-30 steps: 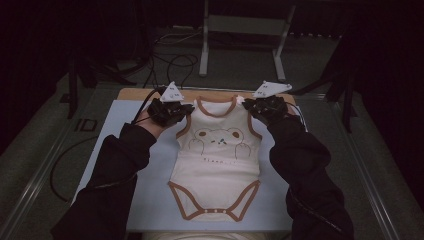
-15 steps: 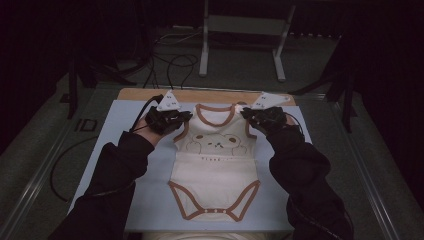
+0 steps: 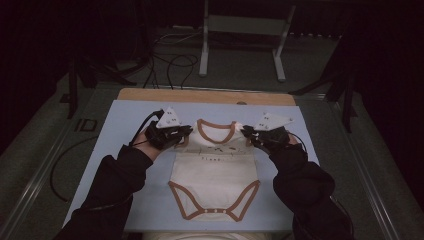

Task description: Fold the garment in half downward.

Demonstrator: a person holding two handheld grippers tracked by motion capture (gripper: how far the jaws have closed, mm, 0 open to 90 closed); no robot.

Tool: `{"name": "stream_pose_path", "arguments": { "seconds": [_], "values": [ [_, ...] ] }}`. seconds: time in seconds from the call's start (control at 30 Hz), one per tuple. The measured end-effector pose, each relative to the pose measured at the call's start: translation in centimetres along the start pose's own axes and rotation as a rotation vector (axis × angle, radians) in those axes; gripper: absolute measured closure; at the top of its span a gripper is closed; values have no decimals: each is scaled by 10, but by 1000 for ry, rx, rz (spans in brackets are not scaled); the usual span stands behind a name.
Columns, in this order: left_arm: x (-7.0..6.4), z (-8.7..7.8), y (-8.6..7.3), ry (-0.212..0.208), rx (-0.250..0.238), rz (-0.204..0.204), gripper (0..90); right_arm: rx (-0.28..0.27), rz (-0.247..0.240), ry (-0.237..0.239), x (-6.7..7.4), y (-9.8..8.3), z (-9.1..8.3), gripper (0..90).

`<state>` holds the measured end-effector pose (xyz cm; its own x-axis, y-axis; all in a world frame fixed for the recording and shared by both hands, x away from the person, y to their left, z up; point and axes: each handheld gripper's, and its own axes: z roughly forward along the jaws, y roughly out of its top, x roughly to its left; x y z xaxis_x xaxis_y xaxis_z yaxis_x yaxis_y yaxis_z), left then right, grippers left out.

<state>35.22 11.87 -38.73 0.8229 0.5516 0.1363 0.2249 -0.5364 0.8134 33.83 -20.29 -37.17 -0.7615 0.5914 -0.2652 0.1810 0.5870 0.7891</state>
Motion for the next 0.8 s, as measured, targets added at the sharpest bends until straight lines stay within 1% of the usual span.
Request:
{"name": "stream_pose_path", "arguments": {
  "seconds": [0.07,0.1,0.17,0.23,0.27,0.33,0.37,0.4,0.47,0.57,0.63,0.7,0.73,0.77,0.8],
  "values": [
    [-4,0,-4,-6,3,0,870,2,2,8,4,-5,-1,825],
    [-6,0,-6,-12,6,2,870,3,10,13,6,-8,-2,825],
    [-10,-1,-10,-16,9,3,870,8,8,25,10,-13,-2,825],
    [-14,-3,-14,-23,13,9,870,7,18,35,14,-18,-3,825],
    [-15,-4,-15,-29,9,2,870,6,21,42,16,-20,-3,825],
    [-19,-5,-18,-37,5,3,870,10,17,53,20,-23,-4,825],
    [-20,-6,-20,-41,6,4,870,12,23,56,22,-25,-4,825],
    [-23,-6,-21,-48,5,3,870,12,17,63,23,-26,-4,825],
    [-27,-7,-23,-51,12,13,870,16,18,70,28,-29,-4,825],
    [-32,-7,-28,-60,15,12,870,17,19,84,35,-32,-5,825],
    [-35,-8,-32,-65,18,12,870,29,13,90,38,-35,-5,825],
    [-38,-9,-37,-64,16,12,869,32,17,97,42,-38,-4,825],
    [-39,-10,-39,-71,22,12,870,31,23,104,44,-42,-5,825],
    [-40,-10,-42,-80,20,5,870,31,23,104,44,-42,-5,825],
    [-40,-10,-42,-80,20,5,870,31,23,104,44,-42,-5,825]
  ]
}}
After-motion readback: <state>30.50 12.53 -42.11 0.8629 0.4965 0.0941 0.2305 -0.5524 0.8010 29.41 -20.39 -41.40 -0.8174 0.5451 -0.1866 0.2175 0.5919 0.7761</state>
